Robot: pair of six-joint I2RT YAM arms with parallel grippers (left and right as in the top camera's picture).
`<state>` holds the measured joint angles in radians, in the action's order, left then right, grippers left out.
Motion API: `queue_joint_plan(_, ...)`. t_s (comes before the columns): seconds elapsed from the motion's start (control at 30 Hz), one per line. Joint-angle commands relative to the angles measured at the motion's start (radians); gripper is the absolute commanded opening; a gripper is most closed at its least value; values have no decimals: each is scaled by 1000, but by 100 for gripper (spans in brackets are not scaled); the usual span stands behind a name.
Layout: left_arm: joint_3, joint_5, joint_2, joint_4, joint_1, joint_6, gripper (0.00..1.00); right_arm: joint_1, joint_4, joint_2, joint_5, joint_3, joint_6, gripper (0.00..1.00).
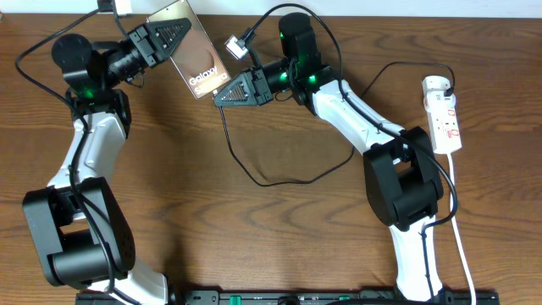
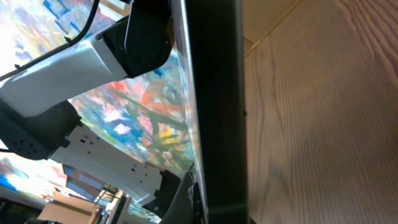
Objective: Plug charger to phone and switch on socket
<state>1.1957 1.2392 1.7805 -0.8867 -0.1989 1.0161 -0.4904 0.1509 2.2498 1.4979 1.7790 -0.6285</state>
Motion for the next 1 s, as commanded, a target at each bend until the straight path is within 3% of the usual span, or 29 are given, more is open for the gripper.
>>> queue_joint_plan(0.0,-1,198,4,5,19,-36,7,6,21,-22,-55,24,9,1)
queue_joint_plan(0.4,-1,333,4,6,19,-34,7,7,10,-22,-6,24,24,1)
queue_joint_plan(0.77,-1,332,4,9,19,49,7,7,-7,-22,62,24,27,1)
queue_joint_plan(0.97,-1,332,4,9,16,106,7,3,-98,-22,62,23,100,1)
